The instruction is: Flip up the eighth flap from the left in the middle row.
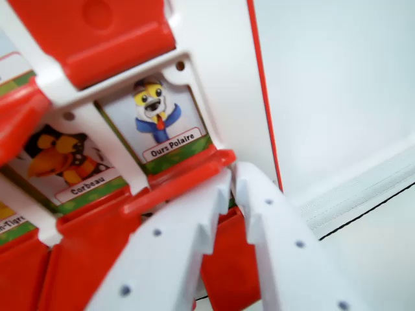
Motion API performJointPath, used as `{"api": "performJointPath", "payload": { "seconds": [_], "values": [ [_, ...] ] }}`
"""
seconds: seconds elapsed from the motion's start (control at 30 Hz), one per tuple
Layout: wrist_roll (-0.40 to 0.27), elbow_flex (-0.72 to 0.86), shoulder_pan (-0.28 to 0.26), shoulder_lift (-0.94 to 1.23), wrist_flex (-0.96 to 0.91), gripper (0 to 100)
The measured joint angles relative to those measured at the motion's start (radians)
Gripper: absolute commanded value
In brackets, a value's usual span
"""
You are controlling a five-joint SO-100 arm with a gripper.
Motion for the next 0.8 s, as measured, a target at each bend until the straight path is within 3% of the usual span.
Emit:
{"api": "performJointPath", "payload": {
  "seconds": [0.33, 0.8],
  "values": [
    [0.043, -0.041, 0.000, -0.026, -0.002, 0],
    [0.173, -0.078, -0.023, -0.052, -0.029, 0]
  ]
}}
